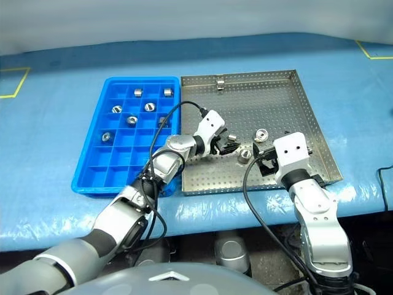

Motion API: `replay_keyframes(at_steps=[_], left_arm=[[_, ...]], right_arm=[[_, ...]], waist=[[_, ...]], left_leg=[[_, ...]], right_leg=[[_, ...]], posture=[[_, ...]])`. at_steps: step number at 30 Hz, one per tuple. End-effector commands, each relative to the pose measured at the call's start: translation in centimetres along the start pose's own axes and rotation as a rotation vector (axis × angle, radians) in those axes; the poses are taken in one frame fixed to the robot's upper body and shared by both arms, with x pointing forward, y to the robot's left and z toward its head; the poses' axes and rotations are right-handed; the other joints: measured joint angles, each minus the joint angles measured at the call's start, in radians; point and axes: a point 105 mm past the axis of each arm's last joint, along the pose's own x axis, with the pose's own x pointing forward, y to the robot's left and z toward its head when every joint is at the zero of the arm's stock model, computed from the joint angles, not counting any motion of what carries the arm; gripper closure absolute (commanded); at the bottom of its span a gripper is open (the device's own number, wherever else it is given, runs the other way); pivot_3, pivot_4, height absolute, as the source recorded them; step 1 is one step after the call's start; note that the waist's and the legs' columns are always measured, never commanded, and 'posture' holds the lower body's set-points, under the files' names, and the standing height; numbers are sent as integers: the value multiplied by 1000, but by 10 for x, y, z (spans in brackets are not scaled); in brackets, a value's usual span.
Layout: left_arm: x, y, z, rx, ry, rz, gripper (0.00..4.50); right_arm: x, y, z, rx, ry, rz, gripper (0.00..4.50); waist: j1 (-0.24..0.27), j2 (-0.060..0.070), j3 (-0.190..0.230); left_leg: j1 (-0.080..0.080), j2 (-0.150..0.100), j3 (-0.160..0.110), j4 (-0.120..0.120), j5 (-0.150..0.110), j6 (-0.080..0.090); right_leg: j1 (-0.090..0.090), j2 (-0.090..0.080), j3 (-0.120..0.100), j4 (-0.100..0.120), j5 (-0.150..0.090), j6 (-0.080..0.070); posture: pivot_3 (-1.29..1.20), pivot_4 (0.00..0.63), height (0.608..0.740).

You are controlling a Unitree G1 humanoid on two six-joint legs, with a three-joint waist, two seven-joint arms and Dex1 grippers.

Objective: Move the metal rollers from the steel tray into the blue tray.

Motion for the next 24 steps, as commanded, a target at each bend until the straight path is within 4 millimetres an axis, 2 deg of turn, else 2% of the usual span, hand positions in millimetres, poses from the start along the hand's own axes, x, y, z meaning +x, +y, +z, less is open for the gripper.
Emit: replay_keyframes(at_steps=[1,2,4,9,12,15,19,21,24], left_arm=[[6,3,18,24,-56,36,572],[7,4,21,12,-76,43,572],[7,3,25,1,-101,35,1137],[3,8,34,-2,-147,47,2834],[0,11,33,-17,-146,39,3697],[-2,14,30,14,-132,59,3783],[-5,16,35,7,-153,56,3783],[-10,20,43,6,-184,71,3783],[-28,31,67,9,-276,99,3783]], right_arm=[[-2,-2,11,-14,-49,-19,0],[-3,-2,11,-13,-49,-21,0],[-3,-1,10,-11,-48,-22,0],[-3,-1,9,-12,-45,-27,0],[-2,-2,9,-14,-48,-27,0],[1,-1,11,-15,-55,-18,0],[4,1,12,-18,-63,-5,0],[5,3,13,-21,-64,1,0],[6,4,14,-21,-70,10,0]], waist=[[-2,0,0],[-4,0,0],[-11,0,0],[-27,0,0],[-31,0,0],[-32,0,0],[-30,0,0],[-28,0,0],[-26,-1,1]], left_leg=[[0,0,0,0,0,0],[0,0,0,0,0,0],[0,0,0,0,0,0],[0,0,0,0,0,0],[0,0,0,0,0,0],[0,0,0,0,0,0],[0,0,0,0,0,0],[0,0,0,0,0,0],[0,0,0,-1,0,0]], right_leg=[[0,0,0,0,0,0],[0,0,0,0,0,0],[0,0,0,0,0,0],[0,0,0,0,0,0],[0,0,0,0,0,1],[0,0,0,0,0,1],[0,0,0,0,0,1],[0,0,0,0,0,1],[0,0,0,0,0,1]], posture=[[-307,150,740],[-310,150,740],[-312,150,740],[-303,150,740],[-293,150,740],[-281,150,740],[-270,150,740],[-266,150,740],[-260,150,740]])
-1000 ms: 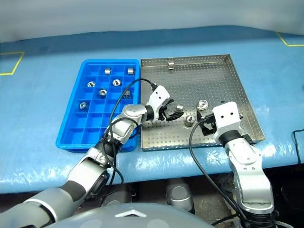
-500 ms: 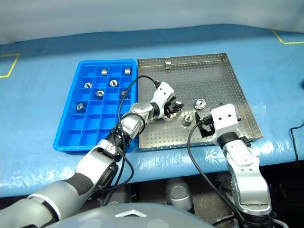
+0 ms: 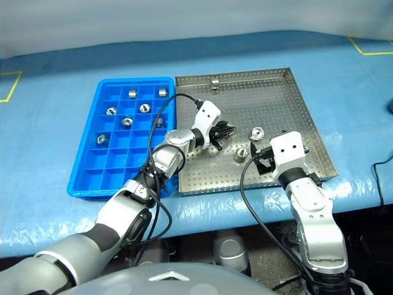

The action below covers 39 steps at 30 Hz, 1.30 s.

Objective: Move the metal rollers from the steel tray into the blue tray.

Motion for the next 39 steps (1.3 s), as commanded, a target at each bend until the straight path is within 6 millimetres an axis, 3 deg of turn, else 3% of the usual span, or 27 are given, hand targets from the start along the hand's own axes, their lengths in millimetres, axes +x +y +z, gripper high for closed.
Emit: replay_keyframes(at_steps=[1,3,5,9,12,19,23,33,39], left_arm=[[-21,16,54,8,-184,24,3783],[-51,31,76,35,-234,30,3783],[-81,43,81,122,-184,38,3783],[-136,59,73,204,-7,72,3783],[-196,70,57,272,178,185,3783],[-260,64,30,269,346,316,3783],[-276,67,14,222,395,392,3783],[-267,56,-19,168,474,336,3783],[-265,66,-11,160,455,371,1827]], right_arm=[[1,-1,12,-18,-53,0,0],[2,0,12,-15,-53,12,0],[2,3,12,0,-55,32,0],[6,5,13,6,-60,57,0],[13,12,15,-7,-72,96,0],[27,24,22,-22,-94,174,0],[32,26,24,-27,-100,200,0],[32,25,27,-42,-106,210,0],[28,18,25,-46,-95,174,0]], waist=[[0,0,0],[-2,0,1],[-2,1,1],[6,2,1],[22,1,2],[121,-2,3],[173,-2,4],[197,-3,4],[195,-3,4]], left_leg=[[0,0,0,0,0,0],[0,0,0,0,0,0],[1,1,0,-1,0,0],[3,3,0,-4,0,0],[2,3,-1,-5,0,0],[0,3,0,-8,0,-1],[1,3,-1,-9,0,-1],[1,2,0,-10,1,-2],[1,3,0,-12,1,-2]], right_leg=[[0,0,0,0,0,0],[0,0,0,0,0,0],[-1,0,0,1,0,0],[-1,2,1,3,-1,-2],[-2,2,1,3,-2,-4],[-6,1,0,3,-3,-7],[-6,1,-2,3,-4,-7],[-6,-1,-2,2,-4,-8],[-7,0,-2,3,-4,-9]], posture=[[-253,150,740],[-243,150,740],[-215,150,740],[-166,150,740],[-126,150,740],[-18,150,740],[19,150,740],[7,150,740],[-17,150,740]])
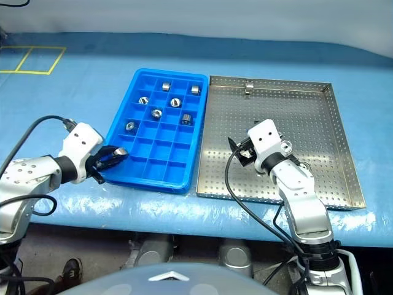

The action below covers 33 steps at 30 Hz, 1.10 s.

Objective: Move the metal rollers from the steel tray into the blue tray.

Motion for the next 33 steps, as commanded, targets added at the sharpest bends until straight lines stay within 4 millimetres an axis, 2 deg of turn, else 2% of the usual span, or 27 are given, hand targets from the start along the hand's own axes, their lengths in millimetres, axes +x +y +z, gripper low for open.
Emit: replay_keyframes(at_steps=[1,5,8,12,16,19,21,24,28,33], left_arm=[[-3,11,14,-5,-38,39,1532],[1,14,31,-22,-115,41,1532],[3,6,58,-61,-255,-18,1532],[12,-34,99,-116,-462,-275,1532],[44,-70,114,-82,-455,-416,1532],[63,-105,123,-35,-424,-539,1532],[72,-129,125,47,-407,-621,1532],[88,-159,132,79,-382,-723,1532],[113,-187,141,105,-339,-744,1532],[136,-202,148,125,-301,-717,1532]], right_arm=[[-8,-9,11,-27,-37,-49,0],[-12,-15,9,-20,-25,-95,0],[-17,-17,7,-33,-10,-114,0],[-22,-31,-4,5,65,-207,0],[-25,-35,-14,35,138,-249,0],[-29,-35,-14,20,165,-264,0],[-36,-42,-11,8,182,-316,0],[-47,-53,-7,-50,217,-399,0],[-59,-53,-7,-87,259,-438,0],[-72,-54,-6,-97,278,-484,0]], waist=[[-1,0,0],[-3,0,0],[-5,0,0],[-7,0,0],[-20,0,-1],[-30,1,-1],[-41,1,-1],[-49,2,-2],[-63,3,-2],[-104,4,-3]], left_leg=[[0,0,0,0,0,0],[0,0,0,0,0,0],[0,0,1,1,0,0],[0,0,0,2,0,-1],[1,-1,0,3,0,-1],[0,-1,0,7,0,0],[0,-2,0,8,0,0],[0,-2,1,8,0,0],[0,-2,1,10,0,0],[-1,-2,1,12,-1,2]], right_leg=[[0,0,0,0,0,0],[0,0,0,0,0,0],[0,0,0,0,0,0],[1,0,0,1,1,-1],[3,0,1,1,2,0],[4,0,0,1,2,3],[5,0,1,0,2,4],[5,0,2,1,2,4],[5,0,2,1,2,5],[5,1,2,0,2,5]], posture=[[-17,150,740],[-47,150,740],[-63,150,740],[-77,150,740],[-100,150,740],[-127,150,740],[-146,150,740],[-171,150,740],[-243,150,740],[-305,150,740]])
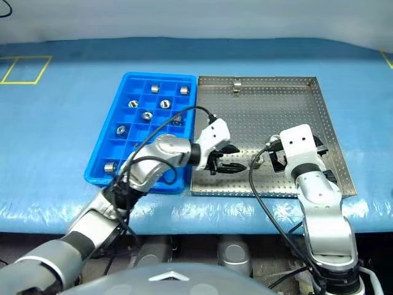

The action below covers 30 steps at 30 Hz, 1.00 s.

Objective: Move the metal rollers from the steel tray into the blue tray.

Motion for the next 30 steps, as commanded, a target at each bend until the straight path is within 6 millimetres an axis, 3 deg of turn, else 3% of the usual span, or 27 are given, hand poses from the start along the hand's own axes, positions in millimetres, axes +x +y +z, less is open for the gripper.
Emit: replay_keyframes(at_steps=[1,8,18,23,27,30], left_arm=[[14,7,5,48,11,41,1532],[37,22,-5,54,85,130,1532],[36,26,-23,48,127,126,1532],[29,35,-32,80,175,169,3080],[26,40,-37,89,193,199,3080],[25,40,-30,74,149,193,3080]], right_arm=[[-12,-11,9,0,-40,-66,0],[-19,-16,10,-4,-53,-105,0],[-17,-17,15,0,-90,-108,0],[-13,-16,20,4,-110,-104,0],[-11,-16,22,4,-116,-103,0],[-10,-14,21,2,-117,-93,0]], waist=[[-19,0,0],[-80,0,0],[-134,1,0],[-139,0,0],[-139,0,0],[-139,0,0]], left_leg=[[0,0,0,0,0,0],[0,0,1,1,-1,1],[1,0,0,1,-1,1],[1,0,0,1,-1,1],[2,0,0,1,-1,1],[2,0,0,1,-1,1]], right_leg=[[0,0,0,0,0,0],[1,0,1,-1,1,2],[3,0,0,-1,1,3],[3,0,0,-2,1,3],[3,0,0,-2,1,3],[3,0,0,-2,1,3]], posture=[[-310,150,740],[-354,150,740],[-334,150,740],[-313,150,740],[-306,150,740],[-301,150,740]])
